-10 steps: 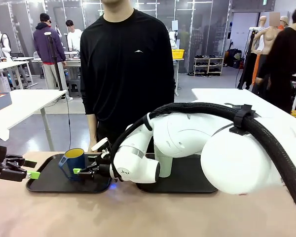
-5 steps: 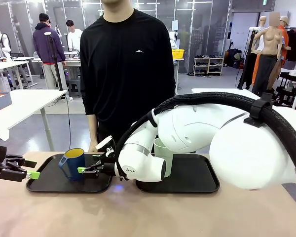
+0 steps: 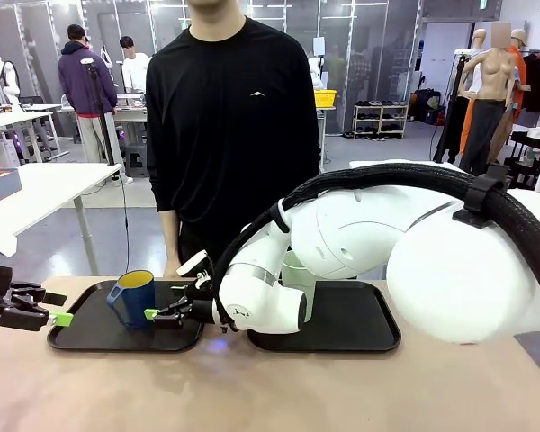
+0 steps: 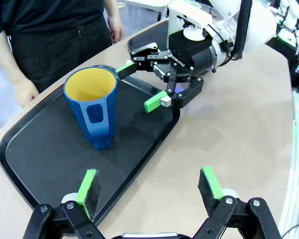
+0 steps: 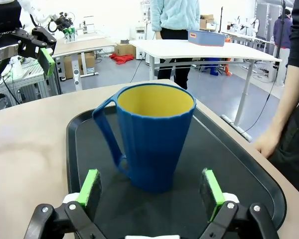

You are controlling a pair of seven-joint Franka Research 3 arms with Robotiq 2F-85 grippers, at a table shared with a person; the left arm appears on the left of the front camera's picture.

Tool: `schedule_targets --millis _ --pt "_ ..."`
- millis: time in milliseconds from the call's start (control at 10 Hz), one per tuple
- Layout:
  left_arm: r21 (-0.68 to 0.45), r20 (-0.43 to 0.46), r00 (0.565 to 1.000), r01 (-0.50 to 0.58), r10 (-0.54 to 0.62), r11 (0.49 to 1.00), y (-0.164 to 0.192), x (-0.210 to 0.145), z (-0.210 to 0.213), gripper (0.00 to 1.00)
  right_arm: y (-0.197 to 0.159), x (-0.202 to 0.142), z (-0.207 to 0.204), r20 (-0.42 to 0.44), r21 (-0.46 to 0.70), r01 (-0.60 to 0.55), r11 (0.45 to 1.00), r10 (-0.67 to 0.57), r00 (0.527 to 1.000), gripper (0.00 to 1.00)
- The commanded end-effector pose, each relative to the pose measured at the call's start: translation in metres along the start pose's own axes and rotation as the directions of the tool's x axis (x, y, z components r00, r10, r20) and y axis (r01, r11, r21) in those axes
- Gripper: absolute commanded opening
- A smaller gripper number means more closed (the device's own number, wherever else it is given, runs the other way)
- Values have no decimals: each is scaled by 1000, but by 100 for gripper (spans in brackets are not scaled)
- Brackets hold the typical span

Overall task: Sort and store the cups by type.
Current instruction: Pick up the Handle plastic cup and place it into the empty Flat Tray.

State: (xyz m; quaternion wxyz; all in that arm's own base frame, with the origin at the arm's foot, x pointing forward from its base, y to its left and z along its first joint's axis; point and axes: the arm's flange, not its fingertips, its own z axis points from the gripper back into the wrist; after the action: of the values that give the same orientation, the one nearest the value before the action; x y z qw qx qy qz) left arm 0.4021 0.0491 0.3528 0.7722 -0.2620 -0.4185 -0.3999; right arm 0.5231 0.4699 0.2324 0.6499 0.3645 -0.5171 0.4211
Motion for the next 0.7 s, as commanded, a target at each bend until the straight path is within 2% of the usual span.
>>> schedule_targets --millis 0,600 --pt "12 21 1000 20 -20 1000 1 -2 -3 100 0 1 -4 6 0 0 1000 0 1000 100" --pt "12 21 1000 20 -20 1000 1 -2 -3 100 0 1 -4 6 0 0 1000 0 1000 100"
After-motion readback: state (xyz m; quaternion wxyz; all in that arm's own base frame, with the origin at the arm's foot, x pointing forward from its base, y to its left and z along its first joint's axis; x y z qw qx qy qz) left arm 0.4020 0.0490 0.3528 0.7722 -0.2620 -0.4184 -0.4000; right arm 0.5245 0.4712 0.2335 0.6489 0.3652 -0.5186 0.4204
